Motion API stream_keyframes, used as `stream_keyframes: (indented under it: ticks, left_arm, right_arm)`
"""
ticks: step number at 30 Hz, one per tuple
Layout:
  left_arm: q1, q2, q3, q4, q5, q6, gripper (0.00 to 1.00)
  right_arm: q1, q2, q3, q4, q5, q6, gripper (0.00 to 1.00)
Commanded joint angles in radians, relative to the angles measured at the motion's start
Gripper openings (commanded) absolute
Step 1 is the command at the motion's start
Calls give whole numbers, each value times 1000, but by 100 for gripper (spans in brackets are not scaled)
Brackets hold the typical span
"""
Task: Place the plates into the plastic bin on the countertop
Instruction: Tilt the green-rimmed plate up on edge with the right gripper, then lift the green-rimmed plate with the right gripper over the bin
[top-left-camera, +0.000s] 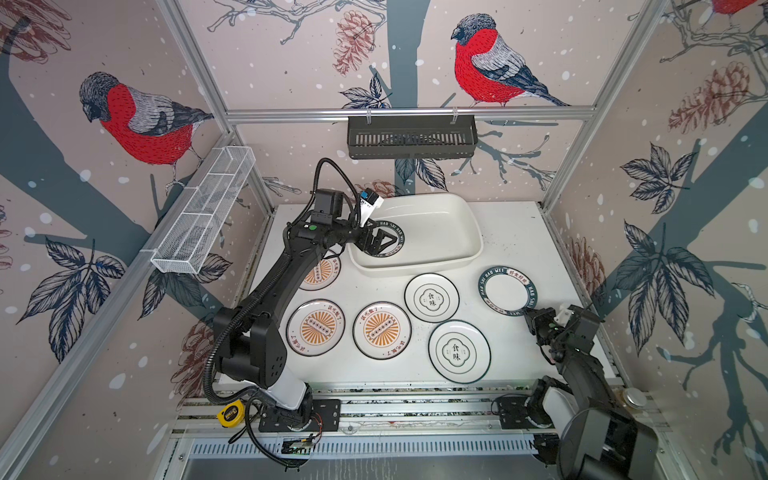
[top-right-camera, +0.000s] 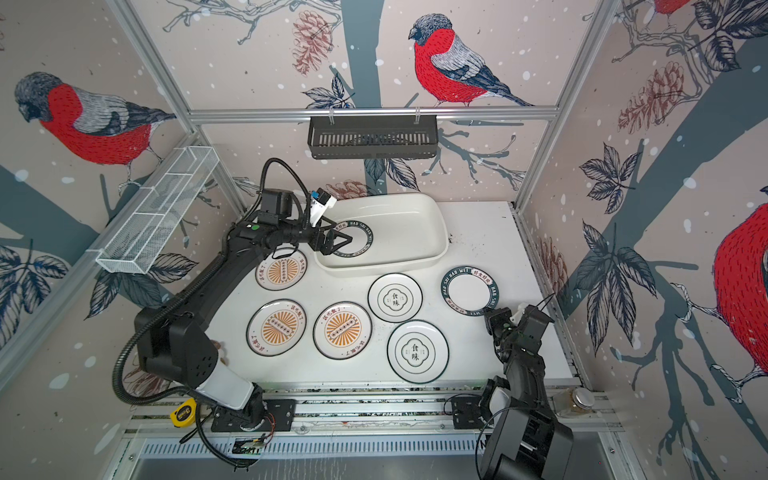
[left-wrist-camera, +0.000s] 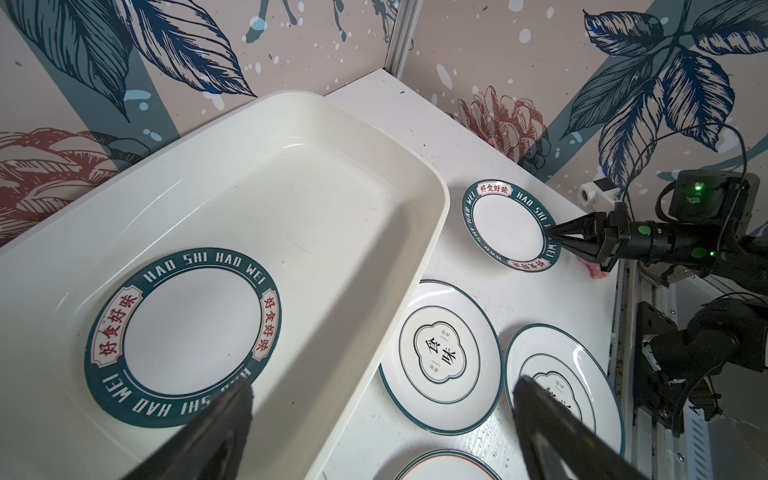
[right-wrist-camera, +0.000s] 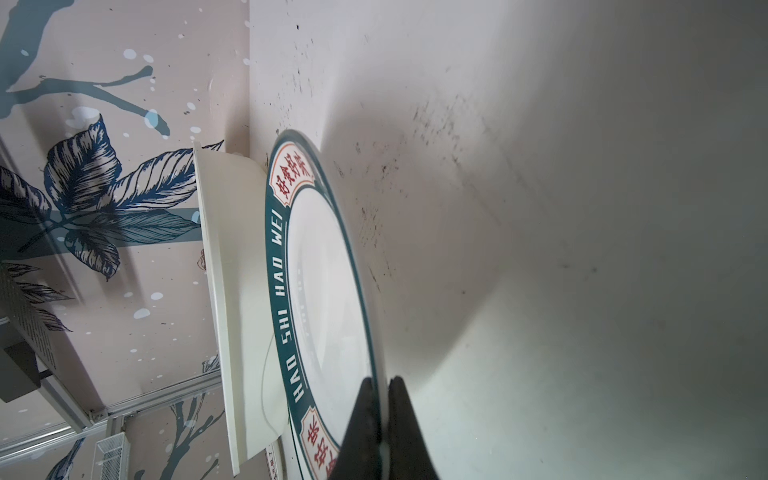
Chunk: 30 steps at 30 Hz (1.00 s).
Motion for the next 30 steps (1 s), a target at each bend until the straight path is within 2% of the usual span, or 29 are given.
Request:
stream_keyframes:
  ticks: [1, 9, 18, 21, 30]
  left_arm:
    - [1, -9, 4, 17, -18, -5, 96]
    - [0, -11, 1, 19, -85, -14, 97]
    - [7, -37, -2, 47, -241, -54, 97]
    - [13, -43, 6, 52, -259, -65, 97]
    - [61, -65, 37, 37, -256, -94, 97]
  right_arm:
    - [-13, -15, 24, -29, -46, -23, 1]
    - [-22, -69, 116, -129, -63, -73, 1]
    - [9, -93, 263, -188, -69, -112, 1]
    - [72, -69, 335, -199, -24, -123, 1]
    - [403, 147, 550, -146, 129, -136, 1]
